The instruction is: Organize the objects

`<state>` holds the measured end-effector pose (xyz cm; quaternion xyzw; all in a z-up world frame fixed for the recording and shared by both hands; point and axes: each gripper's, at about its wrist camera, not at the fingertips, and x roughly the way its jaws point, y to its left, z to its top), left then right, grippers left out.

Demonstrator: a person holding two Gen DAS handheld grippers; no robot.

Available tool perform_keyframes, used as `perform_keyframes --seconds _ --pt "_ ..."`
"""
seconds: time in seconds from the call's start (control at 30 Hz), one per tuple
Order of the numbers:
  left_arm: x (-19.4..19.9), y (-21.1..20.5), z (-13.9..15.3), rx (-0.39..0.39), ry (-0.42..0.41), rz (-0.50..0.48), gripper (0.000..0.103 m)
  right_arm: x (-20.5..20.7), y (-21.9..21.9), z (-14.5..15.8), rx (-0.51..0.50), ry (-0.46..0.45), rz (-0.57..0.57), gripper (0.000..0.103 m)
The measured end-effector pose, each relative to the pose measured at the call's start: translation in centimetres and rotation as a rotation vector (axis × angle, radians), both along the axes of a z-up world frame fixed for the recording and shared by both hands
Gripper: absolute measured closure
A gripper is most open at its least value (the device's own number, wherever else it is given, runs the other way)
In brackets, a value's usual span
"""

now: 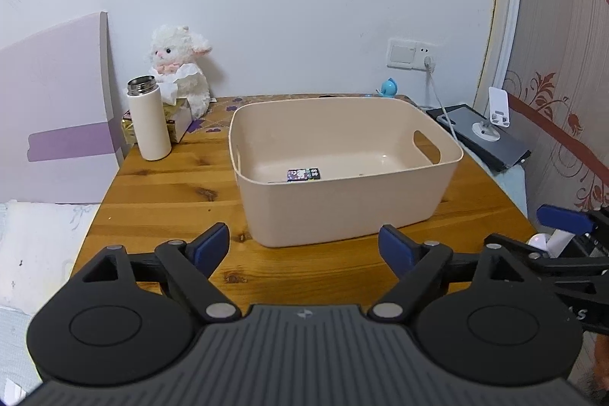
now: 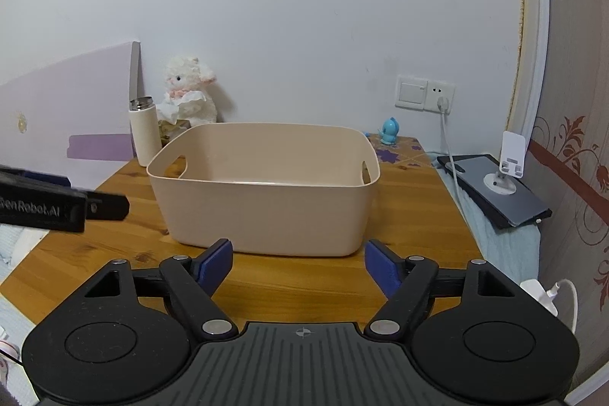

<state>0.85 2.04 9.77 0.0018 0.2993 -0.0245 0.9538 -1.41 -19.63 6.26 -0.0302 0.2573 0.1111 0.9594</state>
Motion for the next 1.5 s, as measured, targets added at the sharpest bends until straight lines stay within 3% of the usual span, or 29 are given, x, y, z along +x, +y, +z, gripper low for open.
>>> perform_keyframes --seconds 0.53,1.5 --pt "-3.0 0.9 -2.6 -0.01 0.069 -0.005 0.016 -2.4 -0.6 -1.4 0.024 0.036 -0.005 0.02" --pt "-7.4 0.3 -0.4 -0.025 0.016 -0.048 0.011 -5.2 -1.2 -0.6 0.01 0.0 0.006 0.014"
